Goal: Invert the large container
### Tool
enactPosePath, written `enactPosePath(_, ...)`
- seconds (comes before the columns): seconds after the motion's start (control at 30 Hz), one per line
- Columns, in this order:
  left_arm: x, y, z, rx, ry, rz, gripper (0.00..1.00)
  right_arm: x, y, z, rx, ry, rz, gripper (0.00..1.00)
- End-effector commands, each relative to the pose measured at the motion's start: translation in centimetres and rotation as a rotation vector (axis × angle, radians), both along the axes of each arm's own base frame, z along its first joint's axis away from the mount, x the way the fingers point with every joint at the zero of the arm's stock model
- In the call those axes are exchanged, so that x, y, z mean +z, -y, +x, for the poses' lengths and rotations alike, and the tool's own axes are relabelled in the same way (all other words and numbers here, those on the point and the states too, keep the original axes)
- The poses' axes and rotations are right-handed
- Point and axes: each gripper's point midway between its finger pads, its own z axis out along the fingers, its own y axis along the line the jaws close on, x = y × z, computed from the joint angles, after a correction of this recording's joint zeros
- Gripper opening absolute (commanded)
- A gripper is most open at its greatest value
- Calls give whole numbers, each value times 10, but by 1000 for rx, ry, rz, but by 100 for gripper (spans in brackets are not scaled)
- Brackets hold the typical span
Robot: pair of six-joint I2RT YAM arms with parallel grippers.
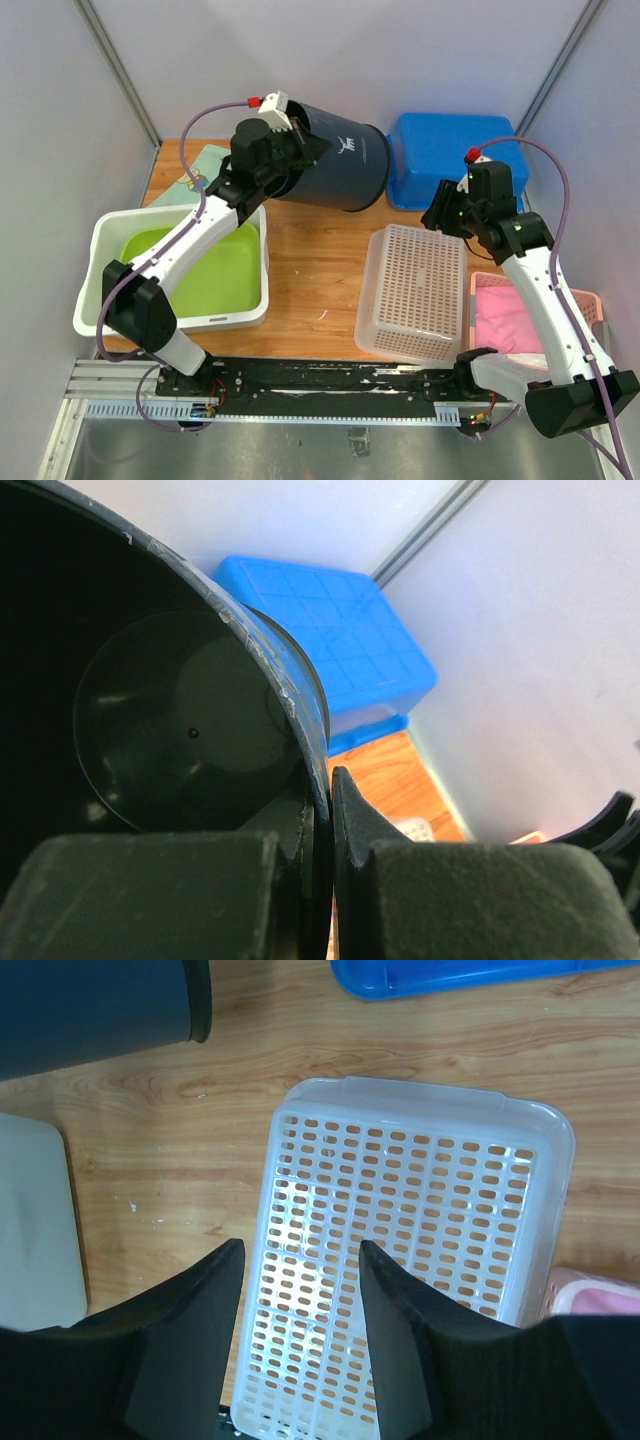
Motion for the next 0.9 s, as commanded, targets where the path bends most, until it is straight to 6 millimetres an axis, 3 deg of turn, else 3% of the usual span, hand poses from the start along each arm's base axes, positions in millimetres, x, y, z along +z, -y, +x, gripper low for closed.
enactPosePath(0.0, 91, -1, -10, -182, 265, -182, 0, 9, -13, 19, 62, 49, 44, 52)
enactPosePath(0.13, 61, -14, 9, -293, 138, -196, 0, 26, -36, 49, 131, 98, 208, 63)
enactPosePath(0.37, 5, -5, 21, -536, -51, -221, 0, 32, -60, 108, 204, 127, 497, 63)
enactPosePath(0.5, -28, -2, 32, -586, -150, -231, 0, 26, -76, 130, 253, 123, 599, 64)
enactPosePath(0.7, -70, -20, 43, -587, -268, -252, 1, -1, -81, 157, 230, 60, 637, 63)
enactPosePath(0.87, -102, -37, 43, -556, -338, -243, 23, -2, -92, 155, 294, 45, 700, 52)
